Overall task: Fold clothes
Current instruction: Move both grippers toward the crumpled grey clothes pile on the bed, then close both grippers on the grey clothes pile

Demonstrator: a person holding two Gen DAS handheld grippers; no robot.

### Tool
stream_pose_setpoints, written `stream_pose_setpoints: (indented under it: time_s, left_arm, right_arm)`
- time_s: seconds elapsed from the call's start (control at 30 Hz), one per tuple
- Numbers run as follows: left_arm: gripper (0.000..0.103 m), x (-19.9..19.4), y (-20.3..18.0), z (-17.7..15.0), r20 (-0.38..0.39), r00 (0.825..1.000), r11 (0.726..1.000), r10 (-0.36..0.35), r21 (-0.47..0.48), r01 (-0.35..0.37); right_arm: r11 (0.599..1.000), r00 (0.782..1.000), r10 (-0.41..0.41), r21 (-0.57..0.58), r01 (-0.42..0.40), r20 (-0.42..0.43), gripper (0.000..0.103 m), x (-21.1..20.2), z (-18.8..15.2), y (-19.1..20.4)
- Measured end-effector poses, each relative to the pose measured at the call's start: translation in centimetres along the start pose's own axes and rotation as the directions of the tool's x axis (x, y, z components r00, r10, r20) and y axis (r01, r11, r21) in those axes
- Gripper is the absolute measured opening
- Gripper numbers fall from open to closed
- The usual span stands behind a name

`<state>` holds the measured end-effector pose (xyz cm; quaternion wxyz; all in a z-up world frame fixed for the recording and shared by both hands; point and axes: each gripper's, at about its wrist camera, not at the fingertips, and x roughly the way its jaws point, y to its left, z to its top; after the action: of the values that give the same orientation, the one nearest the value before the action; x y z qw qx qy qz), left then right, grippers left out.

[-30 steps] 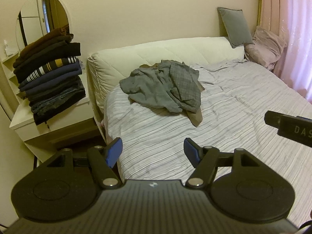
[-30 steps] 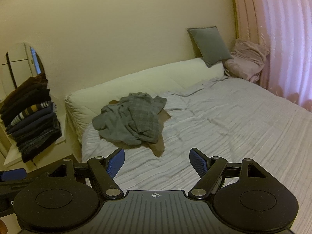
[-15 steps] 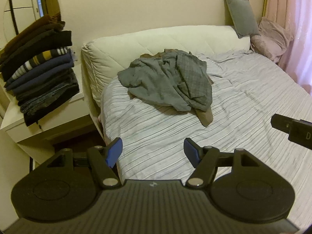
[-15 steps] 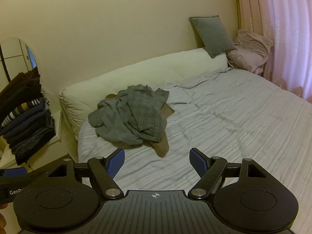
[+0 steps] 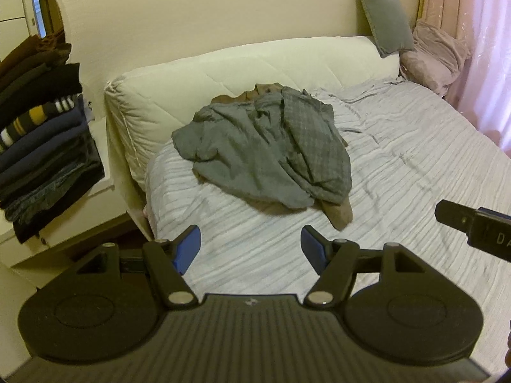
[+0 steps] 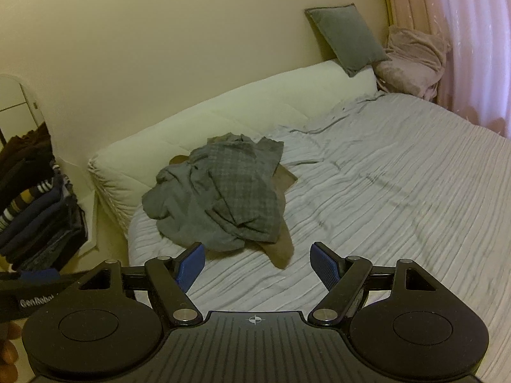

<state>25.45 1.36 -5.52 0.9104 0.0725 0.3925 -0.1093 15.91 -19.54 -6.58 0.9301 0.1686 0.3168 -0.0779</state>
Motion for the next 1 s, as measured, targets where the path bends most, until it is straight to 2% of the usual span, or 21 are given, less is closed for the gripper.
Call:
stream_pose_setpoints:
  time_s: [0.37,0.67,0.9,1.0]
  left_arm:
    - [0.066,5.3,1.7,4.2,-0.014,1.000,0.999,-0.028,0.040,0.028]
    - [0.066,10.3,1.7,7.3,-0.038,0.997,0.994,-0.071,0.077,0.074]
    - [0.066,13.4,1.4,8.8,-0.056,0.993,0.990,-0.099,0.092,0.104]
    - [0.066,14.9,1.7,9.2,-0.062,0.985,0.984,-0.159,0.068,0.163]
  right_arm:
    - [0.999,1.000,-0.013,0.039,0.013,0.003,0.076,5.5,3.0,1.7]
    - [0.996,0.998,-0.060,0.064,0.060,-0.012,0.076,9.8,4.9,1.3]
    - [0.993,0.998,-0.051,0.108,0.053,-0.026,0.076,12.8,6.0,0.6]
    - [0.991,0.998,-0.049,0.121,0.054,-0.043,0.076,14.0,6.2,0.1]
